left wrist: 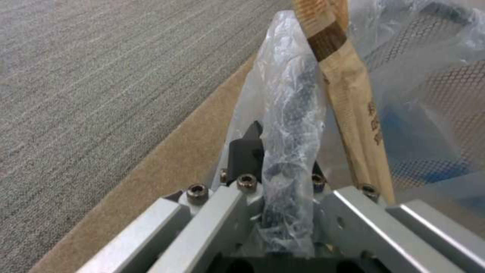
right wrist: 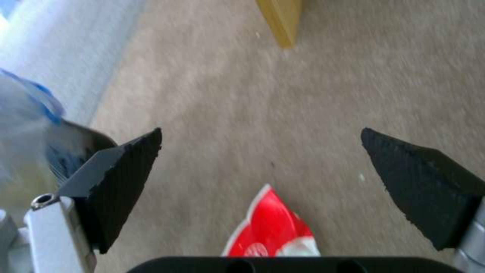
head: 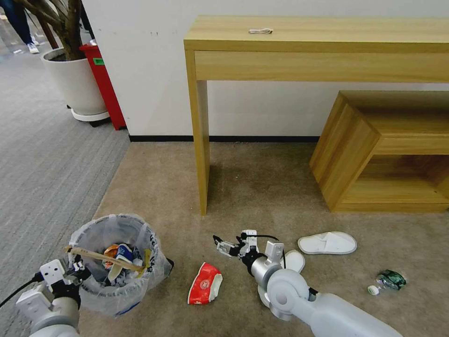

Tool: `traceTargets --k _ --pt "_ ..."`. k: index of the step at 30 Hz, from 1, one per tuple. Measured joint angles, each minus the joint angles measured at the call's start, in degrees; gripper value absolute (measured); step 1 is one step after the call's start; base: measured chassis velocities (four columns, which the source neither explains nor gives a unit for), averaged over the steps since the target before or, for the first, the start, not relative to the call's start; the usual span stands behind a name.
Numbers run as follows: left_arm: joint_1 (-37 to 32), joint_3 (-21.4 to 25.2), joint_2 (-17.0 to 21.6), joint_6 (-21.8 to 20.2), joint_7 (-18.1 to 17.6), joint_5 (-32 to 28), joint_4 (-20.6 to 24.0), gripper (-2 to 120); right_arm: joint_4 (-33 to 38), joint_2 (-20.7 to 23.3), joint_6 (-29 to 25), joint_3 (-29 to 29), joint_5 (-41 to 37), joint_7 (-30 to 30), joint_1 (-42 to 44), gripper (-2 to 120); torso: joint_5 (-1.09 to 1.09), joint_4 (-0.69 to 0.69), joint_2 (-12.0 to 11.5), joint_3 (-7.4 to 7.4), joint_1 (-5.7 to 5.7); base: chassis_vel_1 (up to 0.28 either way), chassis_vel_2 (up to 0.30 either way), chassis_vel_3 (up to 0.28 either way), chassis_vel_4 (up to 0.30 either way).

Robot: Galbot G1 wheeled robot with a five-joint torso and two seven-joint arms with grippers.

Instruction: Pick up the trash bin and place the garbage on the floor into it.

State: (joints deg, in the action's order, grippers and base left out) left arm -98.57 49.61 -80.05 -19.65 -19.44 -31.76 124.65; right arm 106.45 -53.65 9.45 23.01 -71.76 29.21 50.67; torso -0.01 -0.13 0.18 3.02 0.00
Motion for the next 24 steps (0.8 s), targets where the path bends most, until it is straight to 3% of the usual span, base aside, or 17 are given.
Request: traceTargets --k 11,17,24 --pt "-0.1 -0.1 -0.3 0.8 0.5 0.8 -0.9 1 -0.5 -1.0 4.2 -0.7 -3.8 1.5 0.6 100 0.0 0.0 0.0 0.0 0.0 0.0 0.0 0.0 0.0" --pt "0.0 0.3 -0.3 0.9 0.5 0.8 -1.3 1 -1.6 -2.3 10.6 -0.8 -6.8 6.1 0.7 100 0.01 0.0 0.0 0.0 0.0 0.0 0.0 0.0 0.0" --pt "0.2 0.3 -0.4 1.5 0.6 0.9 -2.2 1 -4.5 -4.3 13.0 -0.1 -7.9 7.0 0.3 100 0.0 0.0 0.0 -0.01 0.0 0.0 0.0 0.0 0.0"
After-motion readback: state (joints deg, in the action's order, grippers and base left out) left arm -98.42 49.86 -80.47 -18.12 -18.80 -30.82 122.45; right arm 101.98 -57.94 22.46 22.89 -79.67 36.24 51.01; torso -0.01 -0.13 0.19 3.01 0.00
